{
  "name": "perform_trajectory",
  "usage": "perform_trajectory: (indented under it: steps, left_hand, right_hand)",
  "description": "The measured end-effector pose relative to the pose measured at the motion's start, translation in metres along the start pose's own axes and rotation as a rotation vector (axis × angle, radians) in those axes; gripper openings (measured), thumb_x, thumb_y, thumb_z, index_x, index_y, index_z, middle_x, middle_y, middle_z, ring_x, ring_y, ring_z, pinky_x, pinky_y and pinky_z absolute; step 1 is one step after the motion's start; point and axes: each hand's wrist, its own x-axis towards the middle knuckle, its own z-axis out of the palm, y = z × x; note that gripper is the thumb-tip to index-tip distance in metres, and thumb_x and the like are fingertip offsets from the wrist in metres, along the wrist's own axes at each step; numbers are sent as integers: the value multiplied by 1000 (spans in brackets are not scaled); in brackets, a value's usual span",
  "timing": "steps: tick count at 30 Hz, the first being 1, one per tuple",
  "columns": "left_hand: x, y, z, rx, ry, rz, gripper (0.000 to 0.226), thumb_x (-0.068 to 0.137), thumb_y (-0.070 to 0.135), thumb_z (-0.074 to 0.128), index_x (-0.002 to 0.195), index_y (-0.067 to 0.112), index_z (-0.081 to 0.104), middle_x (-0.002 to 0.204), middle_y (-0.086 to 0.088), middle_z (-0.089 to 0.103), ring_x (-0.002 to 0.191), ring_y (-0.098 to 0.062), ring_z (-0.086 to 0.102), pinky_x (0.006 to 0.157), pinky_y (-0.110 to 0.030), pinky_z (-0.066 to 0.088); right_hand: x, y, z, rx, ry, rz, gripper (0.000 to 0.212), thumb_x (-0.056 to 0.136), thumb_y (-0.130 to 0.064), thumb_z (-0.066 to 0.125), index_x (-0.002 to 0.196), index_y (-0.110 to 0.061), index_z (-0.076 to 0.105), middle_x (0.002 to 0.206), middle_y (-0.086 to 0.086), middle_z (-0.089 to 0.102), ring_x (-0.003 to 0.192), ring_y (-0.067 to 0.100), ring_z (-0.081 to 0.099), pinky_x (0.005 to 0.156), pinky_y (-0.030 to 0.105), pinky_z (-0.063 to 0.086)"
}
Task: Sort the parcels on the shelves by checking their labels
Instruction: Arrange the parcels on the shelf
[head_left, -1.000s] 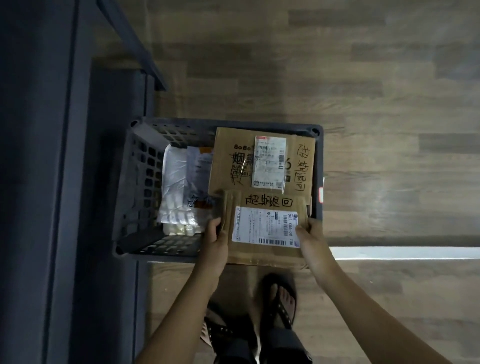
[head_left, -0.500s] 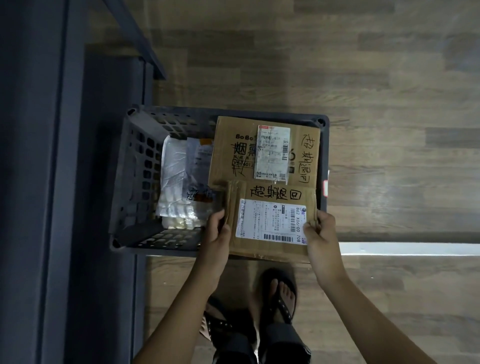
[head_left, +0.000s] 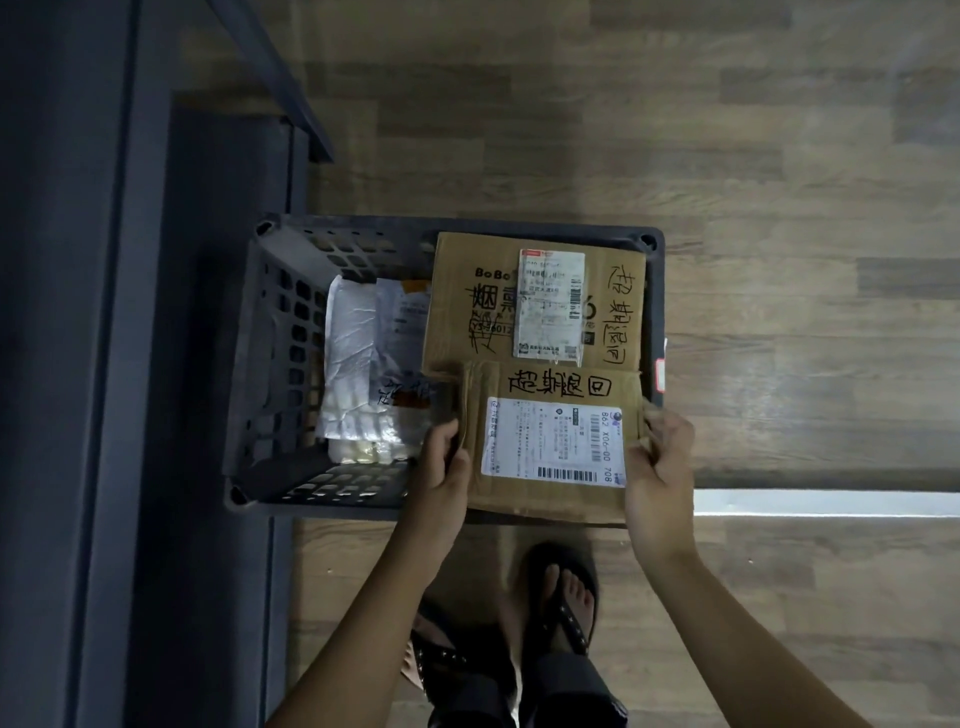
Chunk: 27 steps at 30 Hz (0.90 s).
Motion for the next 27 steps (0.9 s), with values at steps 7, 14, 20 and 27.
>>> perform_trajectory:
  steps: [7,14,20,27]
  left_hand:
    - [1,-4,1,-74,14,-22,30,101,14,37,130,22,45,125,3,53,113,-11,49,88,-22,40]
    - [-16,5,-4,-130,20,-40,28,100,7,38,120,25,46,122,3,52,110,-6,49,82,-12,39]
    - [-30,11,-15,-156,11,-25,26,99,9,41,113,30,49,113,13,56,102,6,51,79,-13,40]
    - [-37,14,-39,-175,106,23,27,99,12,41,117,30,52,116,10,58,112,-7,54,91,-27,44]
  right_hand:
    - [3,4,-3,-26,-32,17,35,93,0,48,114,-26,41,112,-9,60,94,-4,60,83,25,51]
    - [-20,-13,-9,-17,-57,3,48,90,7,50,122,-28,40,117,-11,56,100,-15,56,84,16,50]
    - [-35,-23,-8,11,-69,18,56,88,7,52,124,-36,44,119,-9,59,106,-4,58,81,20,51]
    - [-49,-35,11,37,-102,-13,59,88,4,55,127,-38,40,126,-3,55,113,1,55,96,26,49]
